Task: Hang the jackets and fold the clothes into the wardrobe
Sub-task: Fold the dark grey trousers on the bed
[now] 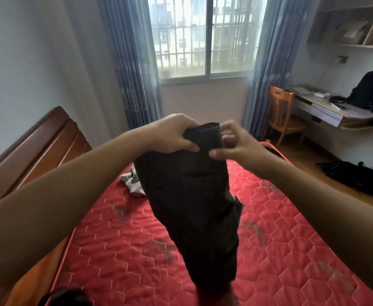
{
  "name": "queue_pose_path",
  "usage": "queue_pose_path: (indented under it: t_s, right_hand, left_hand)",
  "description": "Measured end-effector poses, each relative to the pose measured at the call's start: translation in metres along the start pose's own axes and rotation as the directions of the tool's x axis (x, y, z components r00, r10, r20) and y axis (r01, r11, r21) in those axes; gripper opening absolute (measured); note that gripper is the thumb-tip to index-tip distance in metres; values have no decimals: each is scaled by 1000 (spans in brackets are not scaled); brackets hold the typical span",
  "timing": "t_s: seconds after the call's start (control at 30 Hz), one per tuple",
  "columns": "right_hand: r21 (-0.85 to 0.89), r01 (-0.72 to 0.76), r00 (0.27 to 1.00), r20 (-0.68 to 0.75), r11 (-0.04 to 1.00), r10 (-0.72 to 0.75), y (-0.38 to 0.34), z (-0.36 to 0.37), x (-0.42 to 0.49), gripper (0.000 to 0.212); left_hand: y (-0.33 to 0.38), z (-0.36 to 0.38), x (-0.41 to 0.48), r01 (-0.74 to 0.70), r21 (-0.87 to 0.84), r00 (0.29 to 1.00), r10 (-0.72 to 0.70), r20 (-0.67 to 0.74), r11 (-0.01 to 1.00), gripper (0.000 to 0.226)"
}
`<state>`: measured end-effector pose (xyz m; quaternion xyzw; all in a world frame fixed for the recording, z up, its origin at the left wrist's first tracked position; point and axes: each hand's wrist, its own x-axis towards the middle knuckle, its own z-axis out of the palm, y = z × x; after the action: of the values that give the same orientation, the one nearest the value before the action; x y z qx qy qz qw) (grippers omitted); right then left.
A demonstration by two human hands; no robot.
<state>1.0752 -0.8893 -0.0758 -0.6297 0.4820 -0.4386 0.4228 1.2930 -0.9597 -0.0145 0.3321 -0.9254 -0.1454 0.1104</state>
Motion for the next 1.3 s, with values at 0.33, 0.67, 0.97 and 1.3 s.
queue_pose_path:
  t_s: [0.33, 0.67, 0.97, 1.3]
  right_hand:
    - [-243, -414, 893, 79, 877, 443, 176, -45, -43, 10]
    - [-73, -78, 987, 133, 994, 88, 155, -56, 5, 17]
    - [543, -502, 857, 416, 673, 304, 190, -100, 20, 38]
    - [676, -466, 885, 349, 571, 310, 214, -119, 15, 24]
  left_hand:
    - [17, -40, -4, 48, -36, 976, -54, -209, 998, 17]
    - [58, -39, 12, 176, -16, 947, -174, -271, 984, 15]
    - [93, -27, 17, 320, -75, 891, -327, -315, 944, 11]
    - [106, -9, 15, 473, -134, 788, -486, -377, 871, 18]
